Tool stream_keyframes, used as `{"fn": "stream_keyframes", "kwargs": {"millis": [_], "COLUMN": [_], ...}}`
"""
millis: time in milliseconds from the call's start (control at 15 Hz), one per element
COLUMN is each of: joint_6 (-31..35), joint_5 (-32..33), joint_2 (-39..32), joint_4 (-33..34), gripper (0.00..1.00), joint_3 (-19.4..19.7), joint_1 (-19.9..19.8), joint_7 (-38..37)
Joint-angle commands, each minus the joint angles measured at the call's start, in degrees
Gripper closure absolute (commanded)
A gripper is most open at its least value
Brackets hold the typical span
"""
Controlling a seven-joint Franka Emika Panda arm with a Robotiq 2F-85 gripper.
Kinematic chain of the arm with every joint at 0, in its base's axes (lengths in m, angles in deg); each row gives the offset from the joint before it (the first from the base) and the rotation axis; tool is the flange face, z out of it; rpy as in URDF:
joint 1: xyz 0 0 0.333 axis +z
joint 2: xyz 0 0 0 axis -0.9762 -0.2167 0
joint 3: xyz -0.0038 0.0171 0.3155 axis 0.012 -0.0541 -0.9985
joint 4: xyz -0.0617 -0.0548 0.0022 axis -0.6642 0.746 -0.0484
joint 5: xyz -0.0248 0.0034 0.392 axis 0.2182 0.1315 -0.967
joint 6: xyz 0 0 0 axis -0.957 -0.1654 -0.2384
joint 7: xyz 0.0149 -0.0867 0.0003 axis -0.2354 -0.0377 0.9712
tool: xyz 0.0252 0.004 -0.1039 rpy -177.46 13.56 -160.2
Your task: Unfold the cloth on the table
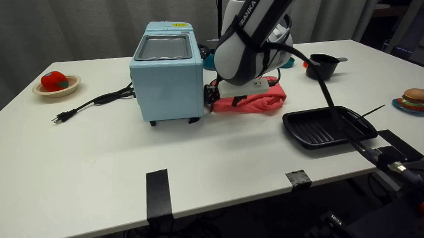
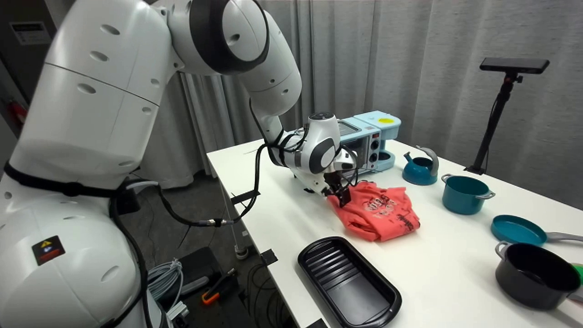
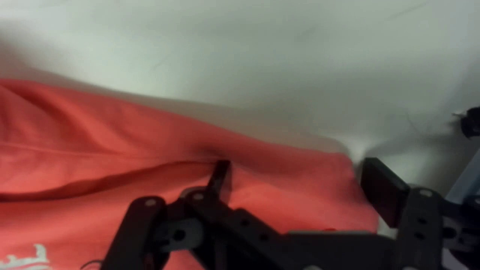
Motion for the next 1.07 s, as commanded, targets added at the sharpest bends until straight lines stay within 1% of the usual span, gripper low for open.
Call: {"fn": "stream_keyframes", "kwargs": {"millis": [0, 67, 200, 400, 533, 800, 1000], "joint_6": [-1.6, -1.7, -2.0, -1.7, -1.3, -0.9, -2.7], "joint_5": [-3.7, -4.1, -4.6, -4.7, -4.3, -3.4, -3.8], "joint_2": [-2.1, -2.2, -2.3, -1.8, -1.2, 0.3, 1.8], "joint_4": [3.1, 3.4, 3.9, 3.7, 3.3, 2.5, 2.5], "gripper": [0.42, 0.51, 0.64, 0.88, 1.0, 0.97, 0.97], "joint_3": [-1.5, -1.4, -1.3, -1.2, -0.7, 0.6, 0.3], "joint_1": [-1.6, -1.6, -1.5, -1.7, -1.7, -2.6, -5.6], "joint_7": [4.1, 4.4, 4.7, 5.3, 5.9, 7.7, 10.8]}}
